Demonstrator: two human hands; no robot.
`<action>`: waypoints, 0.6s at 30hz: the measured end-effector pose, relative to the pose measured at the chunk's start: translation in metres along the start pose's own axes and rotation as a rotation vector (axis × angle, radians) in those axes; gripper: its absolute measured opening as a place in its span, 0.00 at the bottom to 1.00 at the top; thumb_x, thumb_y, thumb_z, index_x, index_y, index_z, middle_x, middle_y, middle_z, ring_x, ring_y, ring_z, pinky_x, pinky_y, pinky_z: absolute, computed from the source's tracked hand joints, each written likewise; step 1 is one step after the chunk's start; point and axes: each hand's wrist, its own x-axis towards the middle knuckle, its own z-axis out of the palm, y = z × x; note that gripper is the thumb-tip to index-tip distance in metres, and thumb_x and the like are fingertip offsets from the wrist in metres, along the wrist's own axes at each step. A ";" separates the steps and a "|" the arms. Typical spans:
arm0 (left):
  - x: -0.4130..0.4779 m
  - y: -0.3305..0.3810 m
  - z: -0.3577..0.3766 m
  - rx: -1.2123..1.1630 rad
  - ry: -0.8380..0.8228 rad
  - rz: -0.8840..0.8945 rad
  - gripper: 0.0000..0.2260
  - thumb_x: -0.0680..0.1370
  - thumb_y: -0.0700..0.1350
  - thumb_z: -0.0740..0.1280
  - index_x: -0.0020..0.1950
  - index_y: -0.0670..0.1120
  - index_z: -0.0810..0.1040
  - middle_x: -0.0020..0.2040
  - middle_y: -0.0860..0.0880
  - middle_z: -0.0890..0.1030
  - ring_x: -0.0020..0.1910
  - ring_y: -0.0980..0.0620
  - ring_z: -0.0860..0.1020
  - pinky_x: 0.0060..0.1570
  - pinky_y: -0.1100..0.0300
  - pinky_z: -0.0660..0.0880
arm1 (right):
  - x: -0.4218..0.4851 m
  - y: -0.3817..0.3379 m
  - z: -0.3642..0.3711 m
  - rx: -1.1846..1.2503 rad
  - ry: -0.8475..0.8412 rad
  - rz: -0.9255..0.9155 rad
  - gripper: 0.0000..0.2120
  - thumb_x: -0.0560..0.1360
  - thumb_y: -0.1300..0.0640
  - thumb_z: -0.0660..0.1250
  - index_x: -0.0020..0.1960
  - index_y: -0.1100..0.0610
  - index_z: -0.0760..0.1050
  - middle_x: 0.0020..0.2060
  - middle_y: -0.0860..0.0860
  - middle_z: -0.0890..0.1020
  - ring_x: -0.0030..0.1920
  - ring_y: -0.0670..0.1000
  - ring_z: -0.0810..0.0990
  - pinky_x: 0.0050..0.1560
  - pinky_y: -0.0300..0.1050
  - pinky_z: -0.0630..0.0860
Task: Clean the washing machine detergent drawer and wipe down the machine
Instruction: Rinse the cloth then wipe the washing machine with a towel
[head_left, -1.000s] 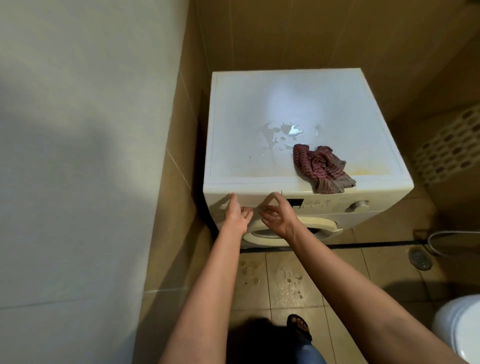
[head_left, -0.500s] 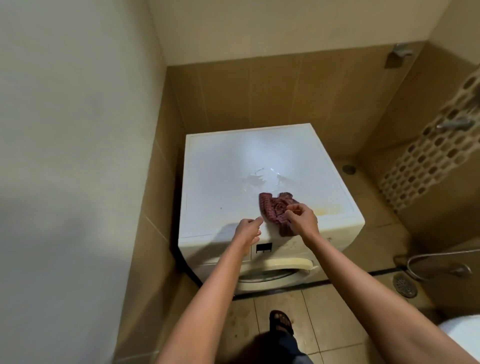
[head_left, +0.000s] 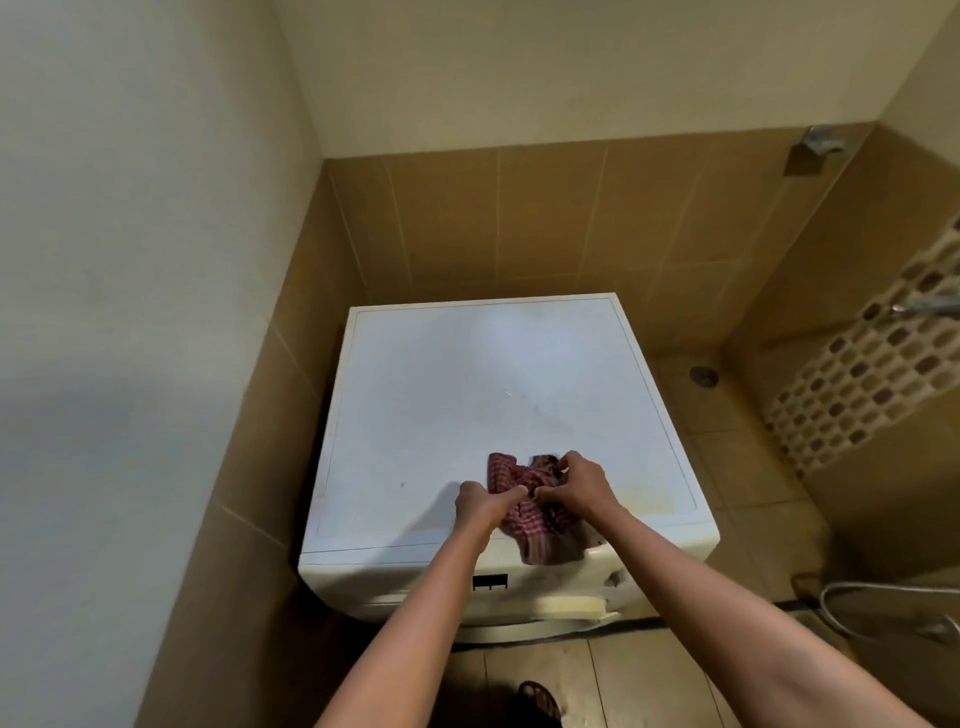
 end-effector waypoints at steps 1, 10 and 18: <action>0.003 0.001 0.002 0.036 0.028 0.008 0.28 0.68 0.53 0.77 0.57 0.37 0.71 0.52 0.43 0.78 0.50 0.47 0.80 0.39 0.58 0.79 | 0.004 0.001 0.001 -0.007 0.005 -0.015 0.26 0.67 0.50 0.76 0.58 0.59 0.71 0.51 0.55 0.80 0.53 0.55 0.78 0.51 0.49 0.77; 0.005 0.015 -0.006 -0.198 -0.207 -0.015 0.08 0.73 0.40 0.68 0.50 0.38 0.79 0.47 0.45 0.82 0.46 0.48 0.80 0.50 0.55 0.78 | 0.010 0.011 -0.023 0.333 -0.008 -0.039 0.08 0.72 0.57 0.66 0.41 0.62 0.76 0.37 0.53 0.80 0.39 0.50 0.76 0.42 0.46 0.74; -0.037 0.074 -0.033 -0.066 -0.670 0.274 0.05 0.78 0.37 0.62 0.48 0.40 0.77 0.42 0.47 0.80 0.44 0.52 0.79 0.47 0.60 0.77 | -0.014 0.005 -0.081 0.700 -0.149 -0.210 0.07 0.68 0.58 0.66 0.33 0.58 0.69 0.39 0.54 0.77 0.40 0.52 0.75 0.41 0.45 0.73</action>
